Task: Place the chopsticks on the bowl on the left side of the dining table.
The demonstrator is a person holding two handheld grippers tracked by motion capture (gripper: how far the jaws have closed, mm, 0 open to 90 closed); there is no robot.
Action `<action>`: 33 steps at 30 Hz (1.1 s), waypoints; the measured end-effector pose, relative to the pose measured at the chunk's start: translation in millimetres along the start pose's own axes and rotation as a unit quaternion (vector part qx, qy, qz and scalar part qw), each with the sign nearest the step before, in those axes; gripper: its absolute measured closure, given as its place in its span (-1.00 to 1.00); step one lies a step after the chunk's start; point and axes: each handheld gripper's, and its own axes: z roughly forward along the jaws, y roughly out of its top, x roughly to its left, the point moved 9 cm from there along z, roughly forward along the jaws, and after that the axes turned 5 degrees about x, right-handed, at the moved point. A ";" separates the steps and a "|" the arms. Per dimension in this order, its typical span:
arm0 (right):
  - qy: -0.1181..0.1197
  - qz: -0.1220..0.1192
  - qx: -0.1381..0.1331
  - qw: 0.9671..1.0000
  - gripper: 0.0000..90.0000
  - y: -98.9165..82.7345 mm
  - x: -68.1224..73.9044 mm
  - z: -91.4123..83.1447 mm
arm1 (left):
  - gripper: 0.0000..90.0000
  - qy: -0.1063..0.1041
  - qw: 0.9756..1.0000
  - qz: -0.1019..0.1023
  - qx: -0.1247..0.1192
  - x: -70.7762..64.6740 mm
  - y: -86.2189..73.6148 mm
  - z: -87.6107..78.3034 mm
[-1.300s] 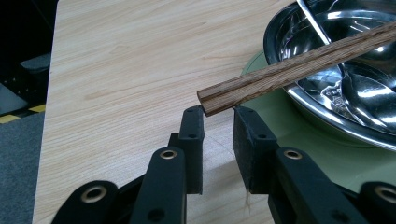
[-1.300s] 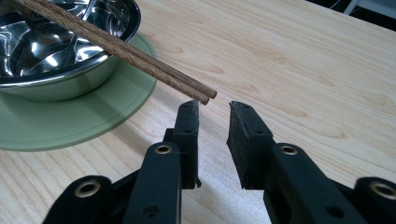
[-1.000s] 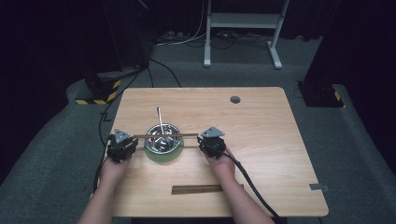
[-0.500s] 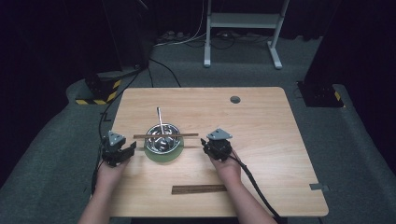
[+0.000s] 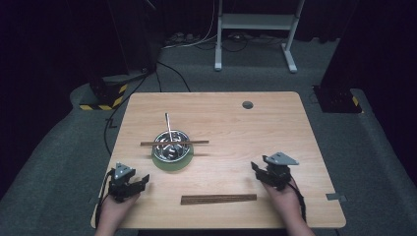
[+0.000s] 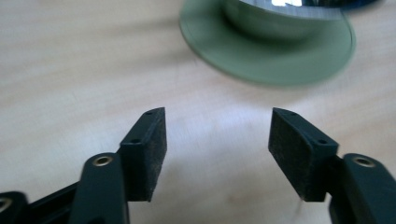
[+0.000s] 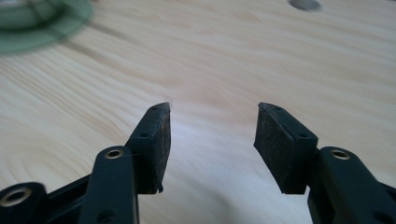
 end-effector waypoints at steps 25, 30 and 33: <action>-0.051 0.057 0.075 0.994 -0.37 -65.2 -50.9 -13.7 | -0.40 0.011 1.000 0.020 -0.003 -16.7 1.7 16.3; -0.053 0.059 0.072 0.994 -0.37 -65.1 -51.3 -12.9 | -0.40 0.010 0.999 0.032 0.002 -16.0 1.0 15.4; -0.053 0.059 0.072 0.994 -0.37 -65.1 -51.3 -12.9 | -0.39 0.010 0.999 0.035 0.004 -15.7 0.8 15.2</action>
